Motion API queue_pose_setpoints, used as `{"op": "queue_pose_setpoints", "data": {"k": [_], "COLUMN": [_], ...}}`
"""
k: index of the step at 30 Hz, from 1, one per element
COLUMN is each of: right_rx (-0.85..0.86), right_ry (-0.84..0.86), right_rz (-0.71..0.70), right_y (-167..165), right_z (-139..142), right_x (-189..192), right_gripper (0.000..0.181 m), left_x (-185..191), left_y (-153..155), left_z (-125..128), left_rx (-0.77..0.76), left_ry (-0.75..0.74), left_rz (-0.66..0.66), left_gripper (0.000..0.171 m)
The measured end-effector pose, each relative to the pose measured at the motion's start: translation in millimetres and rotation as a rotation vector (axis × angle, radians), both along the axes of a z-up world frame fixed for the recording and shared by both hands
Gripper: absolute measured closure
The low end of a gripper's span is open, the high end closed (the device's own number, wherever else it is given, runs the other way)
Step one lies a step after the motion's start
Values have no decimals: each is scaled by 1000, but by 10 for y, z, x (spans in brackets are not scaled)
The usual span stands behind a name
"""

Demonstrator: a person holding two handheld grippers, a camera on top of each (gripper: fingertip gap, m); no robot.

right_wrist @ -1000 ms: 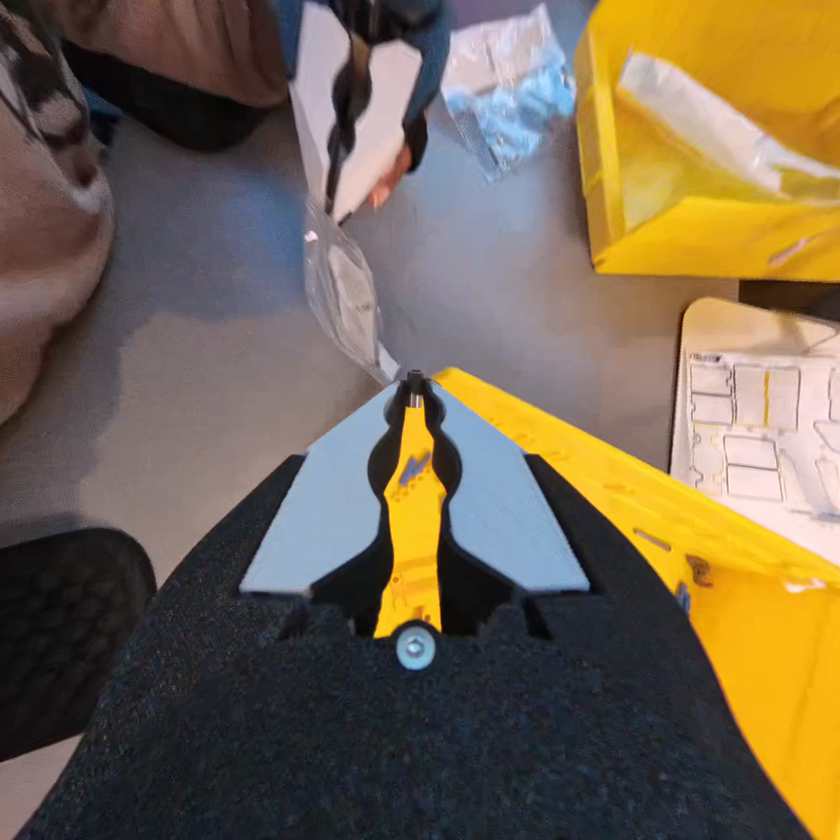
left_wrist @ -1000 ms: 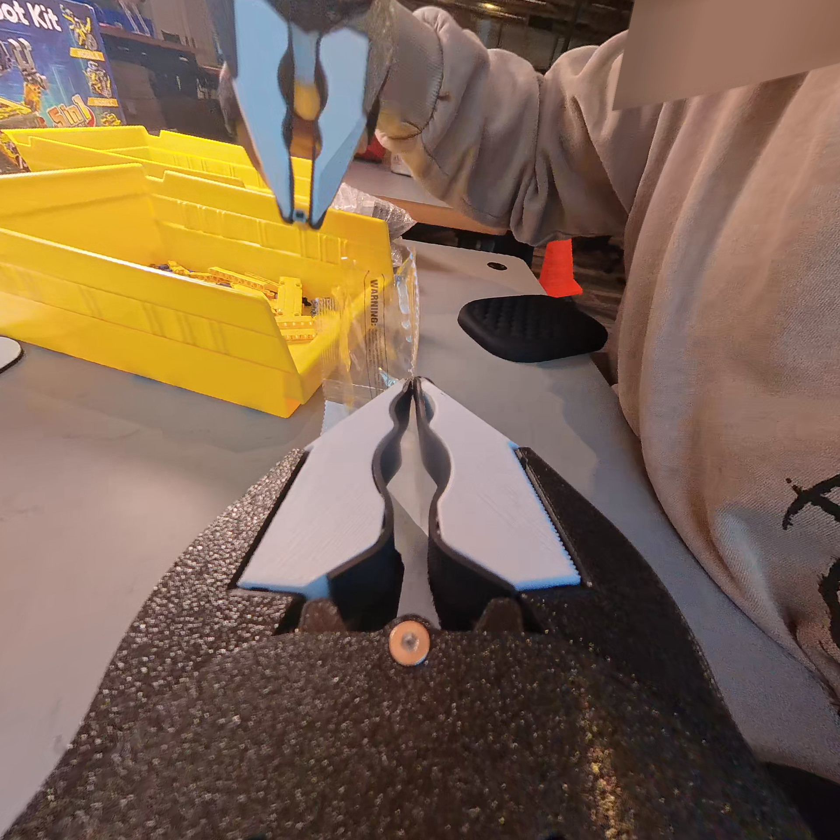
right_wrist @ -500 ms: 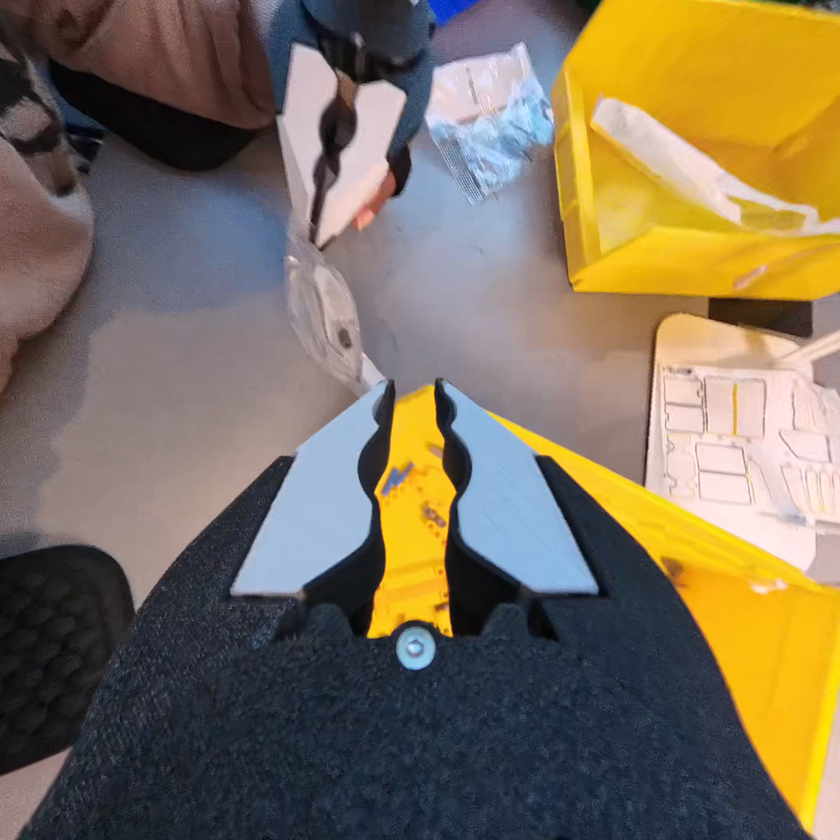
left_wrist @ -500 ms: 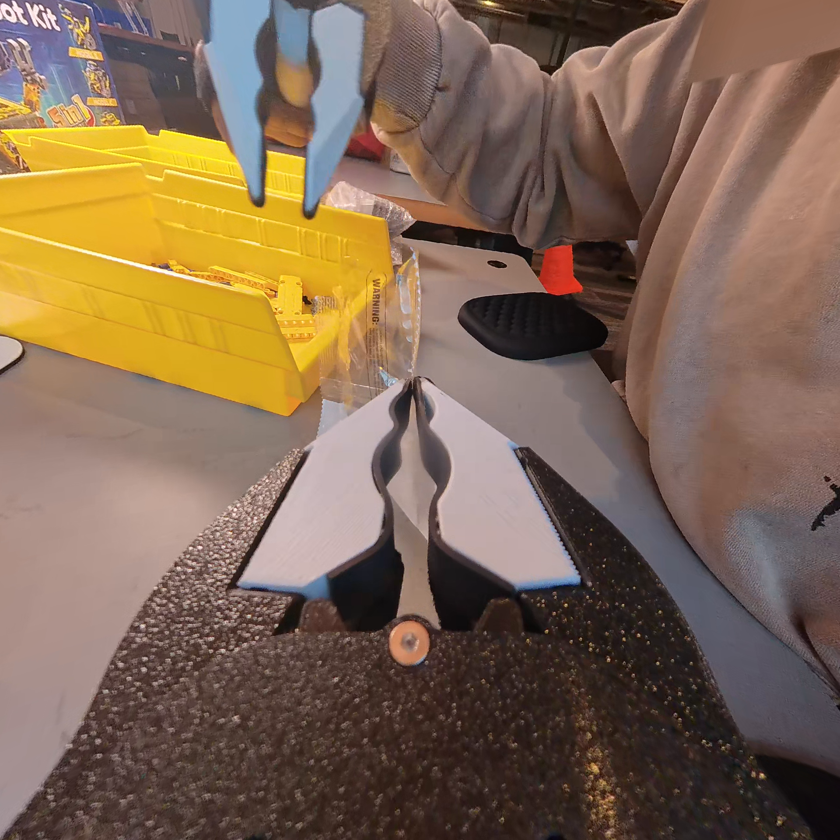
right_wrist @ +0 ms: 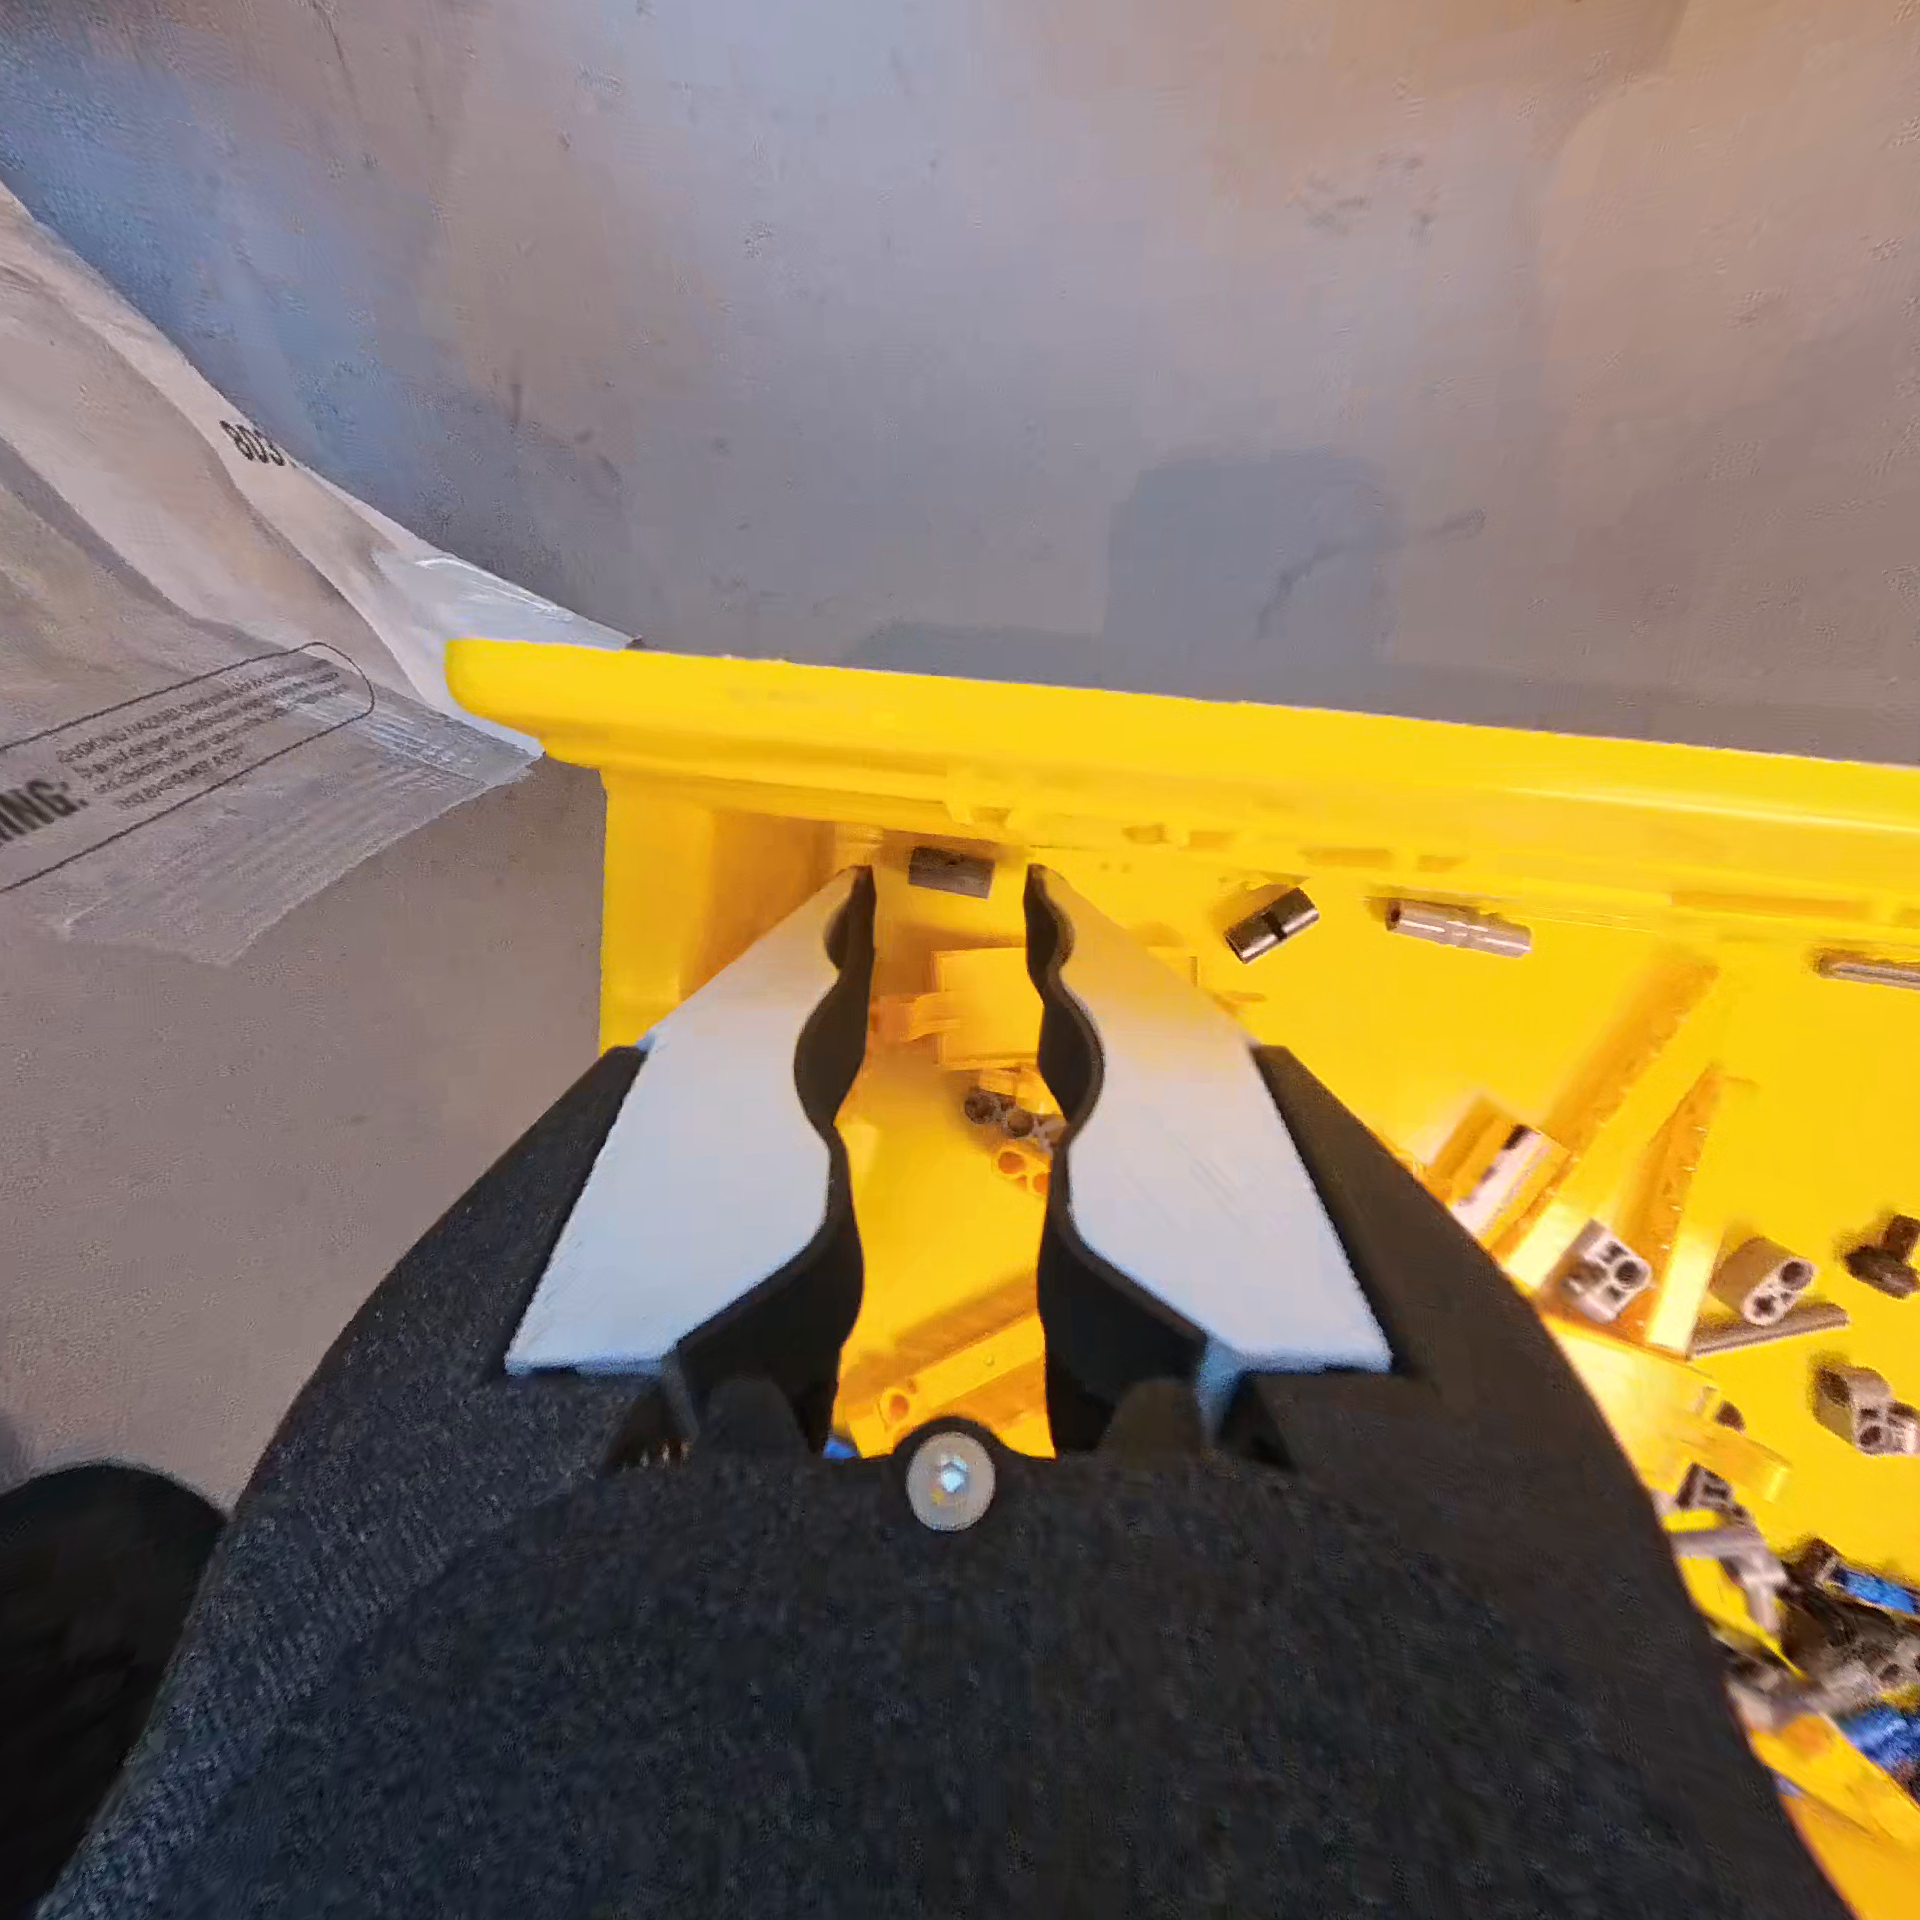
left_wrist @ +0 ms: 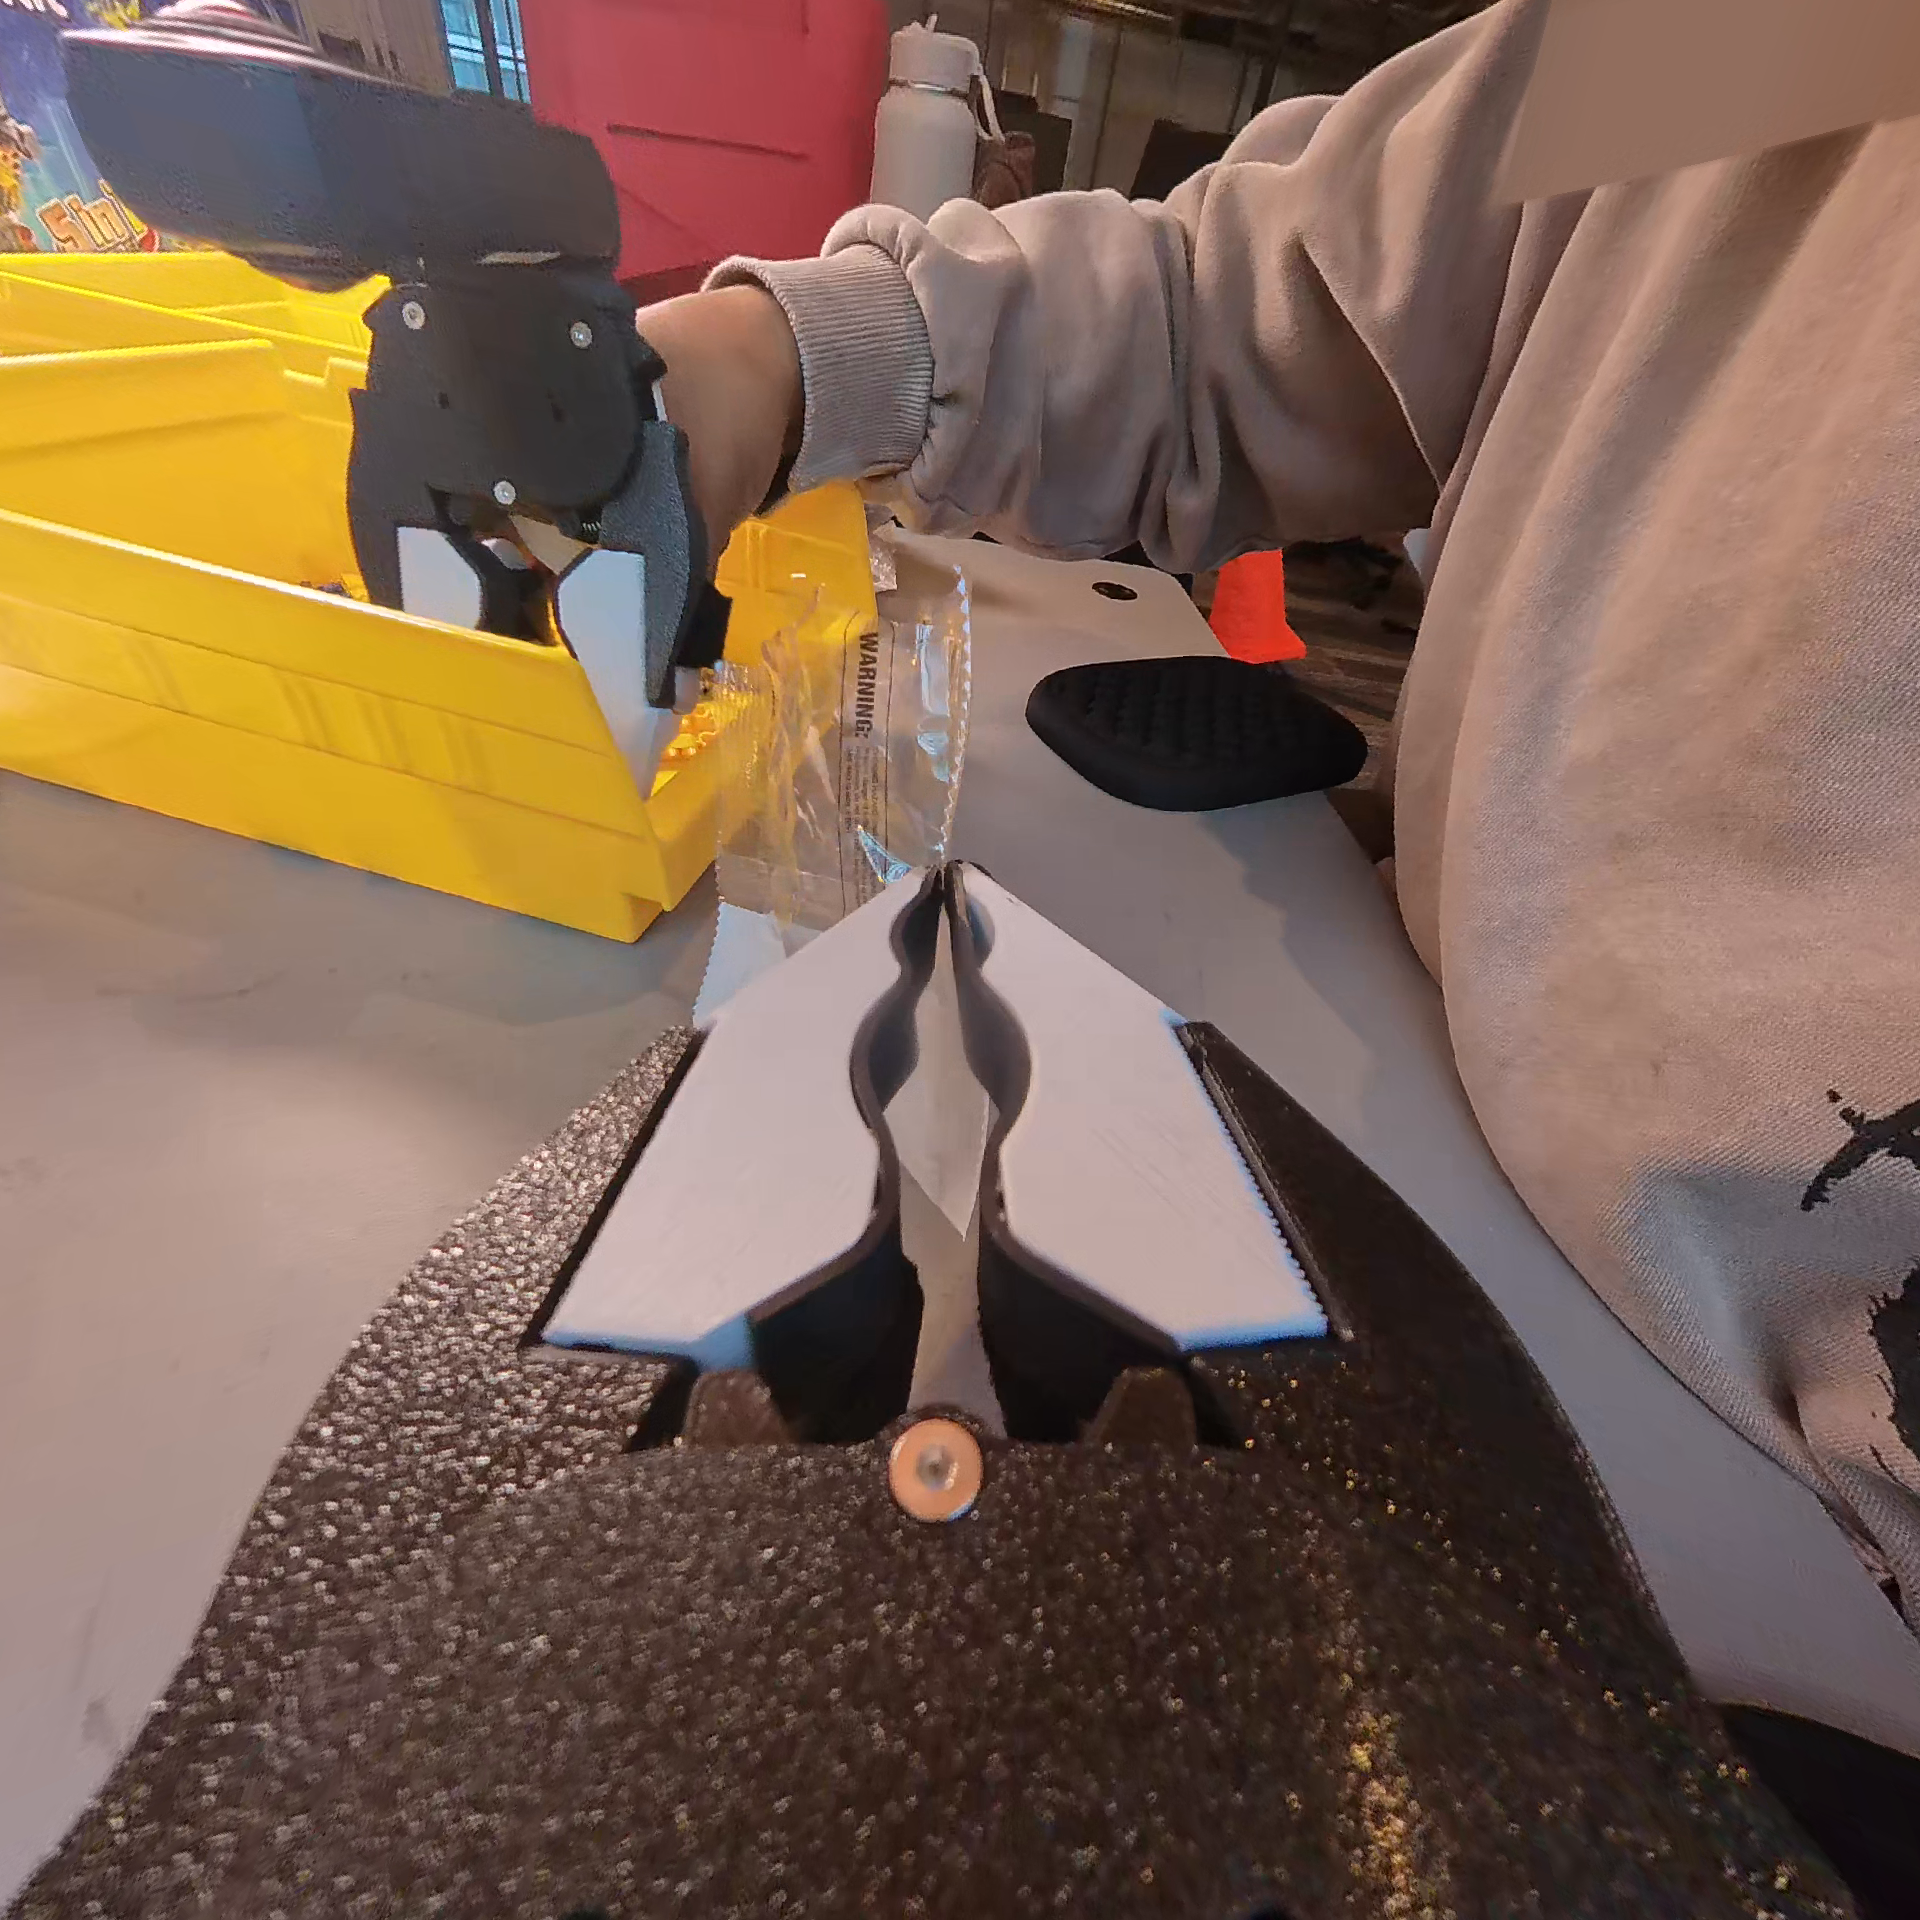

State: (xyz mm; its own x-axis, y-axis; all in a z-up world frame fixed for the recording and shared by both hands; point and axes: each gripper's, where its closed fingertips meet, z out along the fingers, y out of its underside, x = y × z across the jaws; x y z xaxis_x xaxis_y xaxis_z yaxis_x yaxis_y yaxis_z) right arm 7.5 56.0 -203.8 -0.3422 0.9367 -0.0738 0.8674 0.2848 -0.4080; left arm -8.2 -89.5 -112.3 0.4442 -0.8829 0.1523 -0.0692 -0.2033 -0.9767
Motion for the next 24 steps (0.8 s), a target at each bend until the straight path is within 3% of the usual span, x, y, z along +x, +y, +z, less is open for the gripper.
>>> {"op": "queue_pose_setpoints", "data": {"k": [2,7,10,13,15,20,24], "right_rx": [34,43,-33,-165,-235,-155,-152], "right_ry": [9,45,183,386,452,413,475], "right_rz": [1,-9,23,179,270,360,305], "right_y": [22,89,-1,-436,-751,-1013,-824], "right_z": [-56,22,508,1185,1432,1195,1325], "right_x": [-9,30,-1,-17,10,4,-18], "right_gripper": [163,166,166,165,165,160,154], "left_x": [-1,2,-11,-20,-19,-31,-41], "left_y": [-1,-2,4,12,15,23,26], "left_z": [2,-4,5,5,-6,-8,-5], "left_rx": [0,-1,4,3,0,4,3], "left_ry": [-2,1,0,-4,-2,3,0], "left_rz": [-1,-2,5,7,7,17,19], "left_gripper": [171,171,171,171,171,171,171]}}
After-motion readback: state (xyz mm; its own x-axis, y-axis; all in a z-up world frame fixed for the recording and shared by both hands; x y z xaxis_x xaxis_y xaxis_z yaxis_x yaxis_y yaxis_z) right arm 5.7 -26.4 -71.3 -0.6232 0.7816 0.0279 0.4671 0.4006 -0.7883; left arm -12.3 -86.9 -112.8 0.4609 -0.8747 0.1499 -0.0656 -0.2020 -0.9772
